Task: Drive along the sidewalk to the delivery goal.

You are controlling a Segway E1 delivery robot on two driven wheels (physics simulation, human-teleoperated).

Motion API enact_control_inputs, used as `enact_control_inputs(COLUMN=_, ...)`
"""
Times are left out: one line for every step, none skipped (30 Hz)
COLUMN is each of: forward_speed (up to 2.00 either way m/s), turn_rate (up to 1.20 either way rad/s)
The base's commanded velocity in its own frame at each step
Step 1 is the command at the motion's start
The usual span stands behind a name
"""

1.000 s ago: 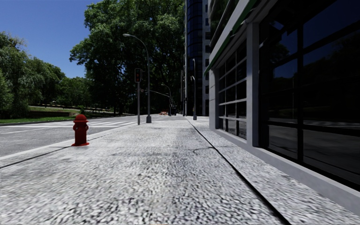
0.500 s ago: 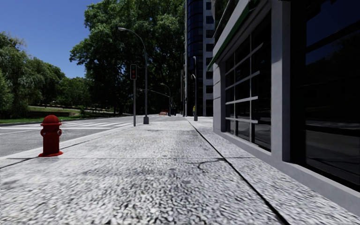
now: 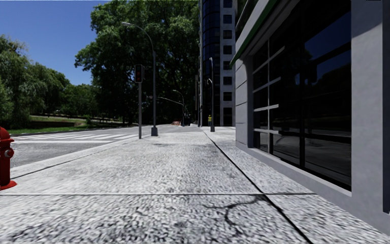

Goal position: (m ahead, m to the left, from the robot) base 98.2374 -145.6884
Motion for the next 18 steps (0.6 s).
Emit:
enact_control_inputs(forward_speed=2.00, turn_rate=0.00)
enact_control_inputs(forward_speed=2.00, turn_rate=0.00)
enact_control_inputs(forward_speed=2.00, turn_rate=0.00)
enact_control_inputs(forward_speed=2.00, turn_rate=0.00)
enact_control_inputs(forward_speed=2.00, turn_rate=0.00)
enact_control_inputs(forward_speed=2.00, turn_rate=0.00)
enact_control_inputs(forward_speed=2.00, turn_rate=0.00)
enact_control_inputs(forward_speed=2.00, turn_rate=0.00)
enact_control_inputs(forward_speed=2.00, turn_rate=0.00)
enact_control_inputs(forward_speed=2.00, turn_rate=0.00)
enact_control_inputs(forward_speed=2.00, turn_rate=0.00)
enact_control_inputs(forward_speed=2.00, turn_rate=0.00)
enact_control_inputs(forward_speed=2.00, turn_rate=0.00)
enact_control_inputs(forward_speed=2.00, turn_rate=0.00)
enact_control_inputs(forward_speed=2.00, turn_rate=0.00)
enact_control_inputs(forward_speed=2.00, turn_rate=0.00)
enact_control_inputs(forward_speed=2.00, turn_rate=0.00)
enact_control_inputs(forward_speed=2.00, turn_rate=0.00)
